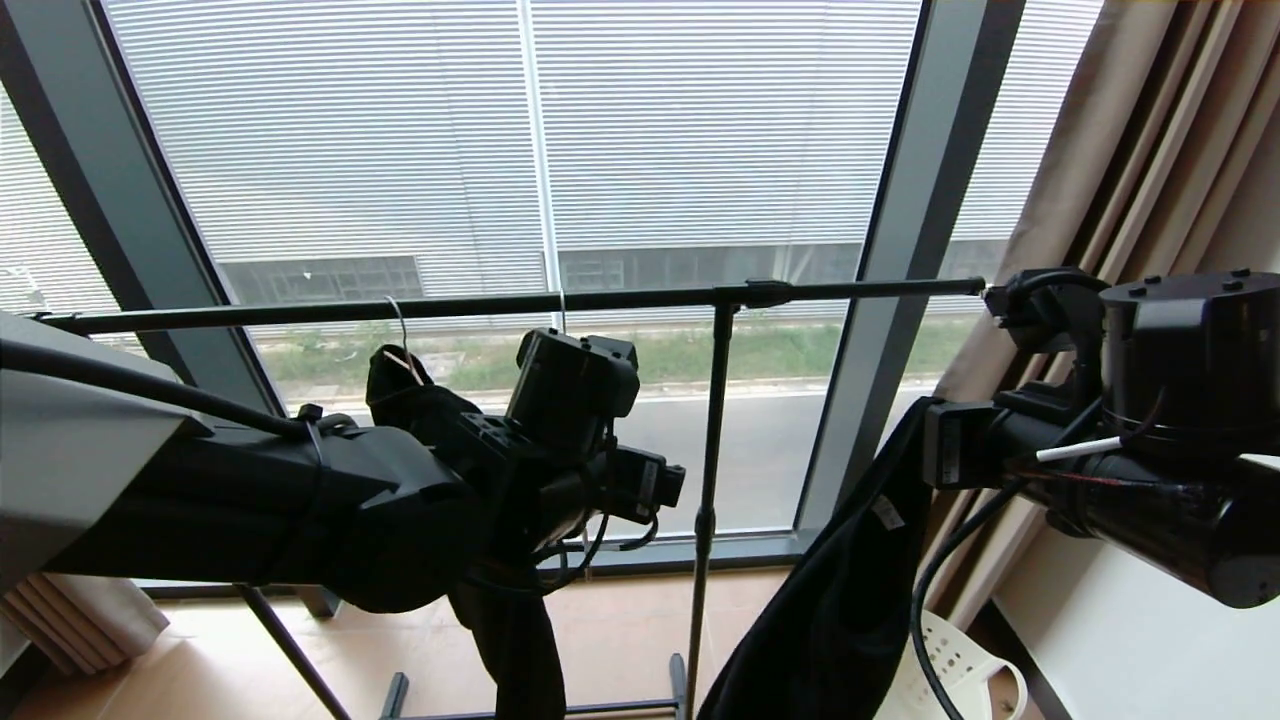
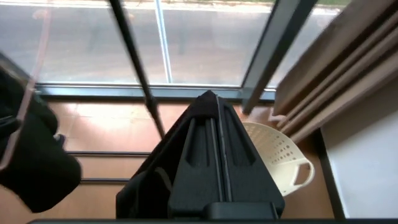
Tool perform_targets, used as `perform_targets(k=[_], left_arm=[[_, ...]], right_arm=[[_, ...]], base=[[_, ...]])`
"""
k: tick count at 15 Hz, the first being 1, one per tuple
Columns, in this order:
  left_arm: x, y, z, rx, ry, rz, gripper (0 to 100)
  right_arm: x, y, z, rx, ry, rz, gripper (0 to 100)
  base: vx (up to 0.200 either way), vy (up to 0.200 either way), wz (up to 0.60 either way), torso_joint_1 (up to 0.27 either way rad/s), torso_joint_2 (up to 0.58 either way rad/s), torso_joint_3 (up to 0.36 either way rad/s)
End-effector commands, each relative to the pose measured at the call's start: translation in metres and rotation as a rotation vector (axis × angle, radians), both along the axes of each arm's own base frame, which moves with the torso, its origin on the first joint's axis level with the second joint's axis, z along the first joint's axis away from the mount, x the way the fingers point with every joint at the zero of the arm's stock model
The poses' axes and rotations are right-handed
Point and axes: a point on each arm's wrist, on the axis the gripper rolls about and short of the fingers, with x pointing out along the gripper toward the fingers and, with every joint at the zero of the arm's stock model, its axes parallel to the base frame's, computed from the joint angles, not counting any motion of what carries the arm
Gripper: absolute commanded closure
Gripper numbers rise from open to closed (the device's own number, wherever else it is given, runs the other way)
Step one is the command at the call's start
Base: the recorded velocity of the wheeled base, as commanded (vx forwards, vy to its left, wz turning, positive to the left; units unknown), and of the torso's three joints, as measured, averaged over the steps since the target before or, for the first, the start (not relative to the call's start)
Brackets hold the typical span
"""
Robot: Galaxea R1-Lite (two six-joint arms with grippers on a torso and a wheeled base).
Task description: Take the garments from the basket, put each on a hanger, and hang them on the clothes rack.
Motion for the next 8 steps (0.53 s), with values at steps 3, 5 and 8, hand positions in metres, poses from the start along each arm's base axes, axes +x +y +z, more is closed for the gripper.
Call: perform_targets(k=[3,5,8], left_arm=[[-0.0017,0.0005,-0.0020,0.005,-0.004,0.043,0],[-0.0055,0.0031,0.0030,-0.004,-0.011,0.039,0],[-0.0029,0.0084,-0.0007,-0.007,0.002,0.069,0]], right_arm=[[0.0010,0.0004,-0.0015,-0.004,0.005,-0.001,100],[0.0012,0.0006,-0.0022,-0.005,0.007,-0.001,100],[0.0012,0.0006,-0.0022,-0.005,0.007,-0.001,100]], base=[[0.000,0.000,0.00,0.000,0.00,0.000],[0.000,0.000,0.00,0.000,0.00,0.000],[0.000,0.000,0.00,0.000,0.00,0.000]])
